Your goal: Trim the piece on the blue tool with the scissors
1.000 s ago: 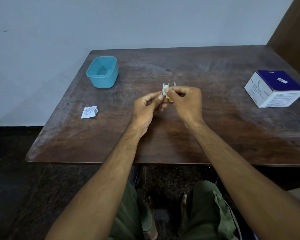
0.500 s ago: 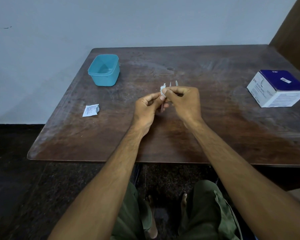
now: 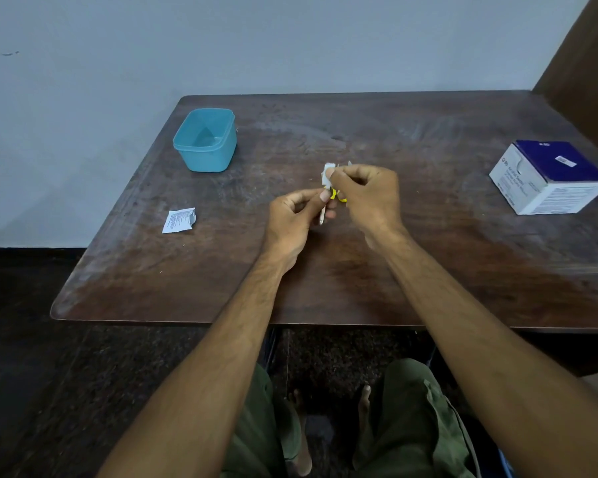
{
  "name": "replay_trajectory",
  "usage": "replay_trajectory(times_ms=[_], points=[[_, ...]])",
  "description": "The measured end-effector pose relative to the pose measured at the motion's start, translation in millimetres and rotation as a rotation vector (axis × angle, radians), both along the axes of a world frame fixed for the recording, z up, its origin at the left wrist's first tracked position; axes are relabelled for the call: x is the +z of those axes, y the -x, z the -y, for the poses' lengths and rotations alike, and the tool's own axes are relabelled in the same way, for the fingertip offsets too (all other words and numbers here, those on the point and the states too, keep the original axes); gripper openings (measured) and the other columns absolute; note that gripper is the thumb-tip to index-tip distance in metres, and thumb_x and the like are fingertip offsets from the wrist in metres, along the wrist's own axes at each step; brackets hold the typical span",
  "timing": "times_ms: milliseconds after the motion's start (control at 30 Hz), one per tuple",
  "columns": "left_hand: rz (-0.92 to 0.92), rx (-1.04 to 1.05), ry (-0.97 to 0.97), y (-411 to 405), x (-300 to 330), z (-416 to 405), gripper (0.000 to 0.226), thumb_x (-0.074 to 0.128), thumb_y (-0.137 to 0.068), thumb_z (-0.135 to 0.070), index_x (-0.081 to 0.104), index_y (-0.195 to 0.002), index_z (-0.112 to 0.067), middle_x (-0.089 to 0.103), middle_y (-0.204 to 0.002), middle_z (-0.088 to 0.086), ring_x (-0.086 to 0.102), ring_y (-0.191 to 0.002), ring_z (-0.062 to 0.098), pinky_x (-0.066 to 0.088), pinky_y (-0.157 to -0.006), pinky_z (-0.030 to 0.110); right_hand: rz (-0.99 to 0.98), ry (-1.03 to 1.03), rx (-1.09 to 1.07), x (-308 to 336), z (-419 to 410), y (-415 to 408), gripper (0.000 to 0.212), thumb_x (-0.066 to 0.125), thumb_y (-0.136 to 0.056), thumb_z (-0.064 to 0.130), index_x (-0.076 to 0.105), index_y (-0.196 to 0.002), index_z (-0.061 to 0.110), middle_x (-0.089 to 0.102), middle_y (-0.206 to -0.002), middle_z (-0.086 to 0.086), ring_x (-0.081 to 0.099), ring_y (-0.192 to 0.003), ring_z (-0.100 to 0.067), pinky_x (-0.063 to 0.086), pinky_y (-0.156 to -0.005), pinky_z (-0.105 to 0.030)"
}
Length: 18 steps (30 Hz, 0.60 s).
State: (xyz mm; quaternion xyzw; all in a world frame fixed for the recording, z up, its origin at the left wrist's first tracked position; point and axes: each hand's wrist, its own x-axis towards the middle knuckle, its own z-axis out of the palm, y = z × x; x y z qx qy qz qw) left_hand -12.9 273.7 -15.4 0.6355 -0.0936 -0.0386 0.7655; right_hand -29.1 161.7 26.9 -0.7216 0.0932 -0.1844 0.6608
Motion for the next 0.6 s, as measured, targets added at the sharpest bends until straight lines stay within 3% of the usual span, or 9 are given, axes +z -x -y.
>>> replay_trajectory(times_ms=[67, 267, 433, 600], points=[[0.000, -0.020, -0.011, 0, 0, 0, 0.013, 0.061, -0.093, -0.012, 0.072, -0.087, -0.011, 0.071, -0.073, -0.001, 0.065, -0.063, 0.008, 0.050, -0.060, 0.017, 0.006, -0.034, -0.046, 5, 1, -4, 0.015, 0.068, -0.085, 0.012, 0.072, -0.073, 0.004, 0.055, -0.046, 0.007, 0.048, -0.043, -0.007, 0.043, -0.046, -0.020], [-0.023, 0.015, -0.045, 1, 0, 0, 0.009, 0.062, -0.092, -0.009, 0.069, -0.087, -0.008, 0.069, -0.065, -0.002, 0.063, -0.055, 0.007, 0.050, -0.057, 0.018, 0.029, -0.064, -0.106, 7, 5, -6, 0.011, 0.069, -0.084, 0.014, 0.074, -0.074, 0.012, 0.063, -0.063, -0.004, 0.051, -0.051, -0.005, 0.045, -0.049, -0.021], [-0.057, 0.043, 0.023, 3, 1, 0, 0.010, 0.060, -0.093, -0.008, 0.069, -0.092, -0.005, 0.071, -0.065, 0.000, 0.065, -0.054, 0.007, 0.051, -0.055, 0.016, 0.074, -0.180, -0.204, 1, 13, -6, 0.016, 0.071, -0.084, 0.016, 0.073, -0.070, 0.021, 0.062, -0.059, 0.004, 0.051, -0.052, -0.005, 0.043, -0.052, -0.021], [-0.048, 0.047, 0.025, 5, 2, 1, 0.011, 0.059, -0.093, -0.007, 0.070, -0.092, -0.004, 0.070, -0.064, 0.000, 0.065, -0.054, 0.007, 0.052, -0.056, 0.016, 0.022, -0.053, -0.114, -10, 9, -5, 0.020, 0.072, -0.083, 0.019, 0.072, -0.064, 0.017, 0.062, -0.059, -0.003, 0.051, -0.056, -0.010, 0.043, -0.057, -0.027]])
